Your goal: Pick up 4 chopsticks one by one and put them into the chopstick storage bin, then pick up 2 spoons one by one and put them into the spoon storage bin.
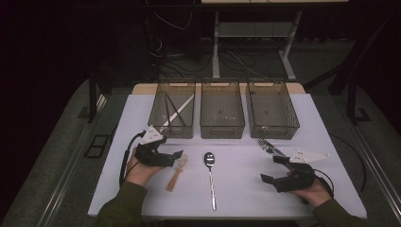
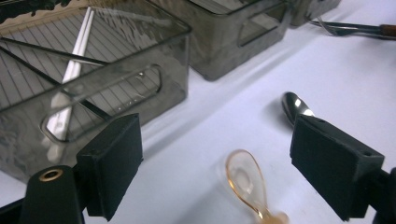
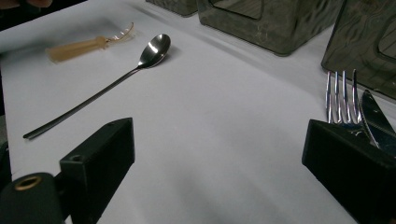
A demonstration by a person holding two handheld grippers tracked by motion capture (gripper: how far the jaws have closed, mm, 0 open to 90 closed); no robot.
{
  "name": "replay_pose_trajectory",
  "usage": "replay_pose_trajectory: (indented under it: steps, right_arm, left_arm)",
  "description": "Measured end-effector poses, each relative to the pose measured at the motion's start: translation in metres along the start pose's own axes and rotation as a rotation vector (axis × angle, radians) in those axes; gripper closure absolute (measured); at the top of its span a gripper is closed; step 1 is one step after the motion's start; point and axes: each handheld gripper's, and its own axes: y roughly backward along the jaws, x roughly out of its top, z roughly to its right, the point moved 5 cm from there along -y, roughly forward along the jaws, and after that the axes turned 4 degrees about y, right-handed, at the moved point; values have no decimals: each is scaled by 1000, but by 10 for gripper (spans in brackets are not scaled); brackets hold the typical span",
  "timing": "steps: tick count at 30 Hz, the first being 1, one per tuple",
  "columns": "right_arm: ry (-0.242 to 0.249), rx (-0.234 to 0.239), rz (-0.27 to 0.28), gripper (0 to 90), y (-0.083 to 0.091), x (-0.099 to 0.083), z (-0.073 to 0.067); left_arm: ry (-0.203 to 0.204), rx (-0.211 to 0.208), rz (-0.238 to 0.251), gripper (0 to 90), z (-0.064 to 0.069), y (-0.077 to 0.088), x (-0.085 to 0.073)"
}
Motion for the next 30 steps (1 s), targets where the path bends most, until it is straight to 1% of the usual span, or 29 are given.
replay_pose_trajectory:
  steps: [4, 7, 13, 14, 15, 17, 18, 19, 20, 24, 25, 30]
  right_arm:
    - [1, 2, 1, 95, 0, 0, 0]
    - [2, 2, 0, 95, -1, 0, 1]
    - [10, 0, -6, 95, -1, 0, 0]
    - [4, 0, -5, 95, -1, 0, 0]
    - [5, 0, -2, 95, -1, 0, 1]
    - [7, -2, -7, 95, -2, 0, 0]
    - [9, -1, -7, 95, -2, 0, 0]
    - [9, -1, -4, 95, -2, 0, -1]
    - [9, -1, -4, 95, -2, 0, 0]
    - [7, -3, -7, 95, -2, 0, 0]
    - [9, -2, -6, 95, -2, 0, 0]
    - [8, -6, -7, 95, -2, 0, 0]
  left_arm:
    - [-10, -9, -1, 157, 6, 8, -9]
    - [-10, -15, 0, 157, 10, 13, -15]
    - [-6, -19, -22, 160, 17, 21, -30]
    - [0, -37, -35, 179, 18, 22, -33]
    - [1, -46, -39, 203, 19, 22, -35]
    - [13, -49, -54, 234, 21, 22, -40]
    - [13, -64, -75, 252, 22, 21, -43]
    - [12, -64, -85, 279, 22, 20, -45]
    - [17, -63, -106, 292, 22, 18, -47]
    - [34, -85, -139, 367, 27, 12, -51]
    - [29, -87, -152, 382, 27, 12, -52]
    - [41, -100, -191, 455, 29, 10, -56]
